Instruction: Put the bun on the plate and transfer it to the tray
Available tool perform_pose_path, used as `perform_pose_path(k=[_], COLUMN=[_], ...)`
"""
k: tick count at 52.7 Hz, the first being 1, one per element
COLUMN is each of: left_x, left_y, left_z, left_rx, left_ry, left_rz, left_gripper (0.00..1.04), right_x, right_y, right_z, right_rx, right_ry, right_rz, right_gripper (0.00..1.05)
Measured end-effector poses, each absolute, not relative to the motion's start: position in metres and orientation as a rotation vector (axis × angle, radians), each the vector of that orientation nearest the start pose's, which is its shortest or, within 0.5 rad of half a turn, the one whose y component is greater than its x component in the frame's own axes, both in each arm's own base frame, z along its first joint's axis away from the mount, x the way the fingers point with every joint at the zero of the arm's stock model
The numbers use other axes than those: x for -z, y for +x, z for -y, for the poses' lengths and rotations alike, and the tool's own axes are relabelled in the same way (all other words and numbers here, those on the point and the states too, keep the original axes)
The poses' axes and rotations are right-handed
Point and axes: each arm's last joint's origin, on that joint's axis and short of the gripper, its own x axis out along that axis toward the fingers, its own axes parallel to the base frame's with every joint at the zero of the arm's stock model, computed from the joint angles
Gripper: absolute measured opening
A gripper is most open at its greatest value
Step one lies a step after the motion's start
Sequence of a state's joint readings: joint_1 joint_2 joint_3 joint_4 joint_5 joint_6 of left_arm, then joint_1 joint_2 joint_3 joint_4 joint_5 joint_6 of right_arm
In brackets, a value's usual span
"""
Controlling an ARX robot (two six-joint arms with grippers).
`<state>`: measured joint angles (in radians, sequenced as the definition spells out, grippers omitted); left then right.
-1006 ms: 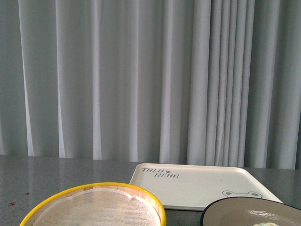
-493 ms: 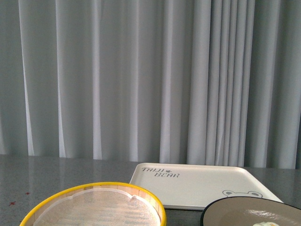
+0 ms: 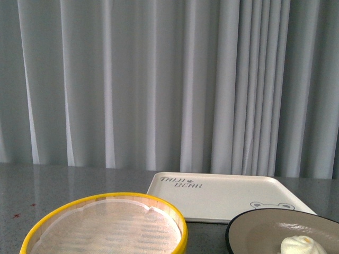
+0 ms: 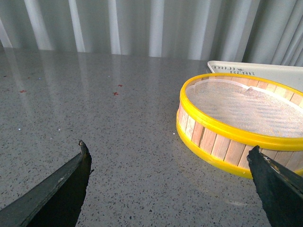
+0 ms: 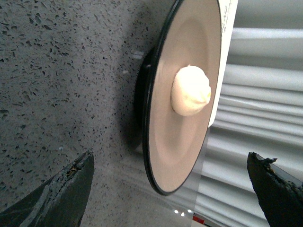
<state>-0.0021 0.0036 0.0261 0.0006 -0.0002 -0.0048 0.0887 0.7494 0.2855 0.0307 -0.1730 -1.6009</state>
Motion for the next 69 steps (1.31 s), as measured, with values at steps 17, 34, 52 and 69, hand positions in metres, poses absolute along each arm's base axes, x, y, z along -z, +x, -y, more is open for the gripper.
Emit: perform_pose_path(k=[17,34,52,69], left_x=[-0.172,-0.172,-0.172,-0.172], left_y=[0.096,0.096,0.096,0.096], left_z=[0.000,0.000,0.000,0.000], left_rx=[0.002,0.002,0.002,0.002], left_ry=[-0.005,-0.005,-0.005,-0.005], left_rz=[0.023,0.023,0.023,0.023], left_gripper=[0.98,0.98,0.98,0.98], right_x=[-0.169,-0.165,-0.161,-0.156], right_y=[0.186,0.204,0.215,0.217], right_z=[-0.027,-0.034,-0.042,-0.043], right_rx=[-0.598,-0.595,-0.594,-0.580], right_ry=[-1.581,-1.613,-1.628,-1.618], right_rz=[-0.107,-0.047,-0.046,-0.042], right_gripper=[0.96,0.96,0.96,0.39])
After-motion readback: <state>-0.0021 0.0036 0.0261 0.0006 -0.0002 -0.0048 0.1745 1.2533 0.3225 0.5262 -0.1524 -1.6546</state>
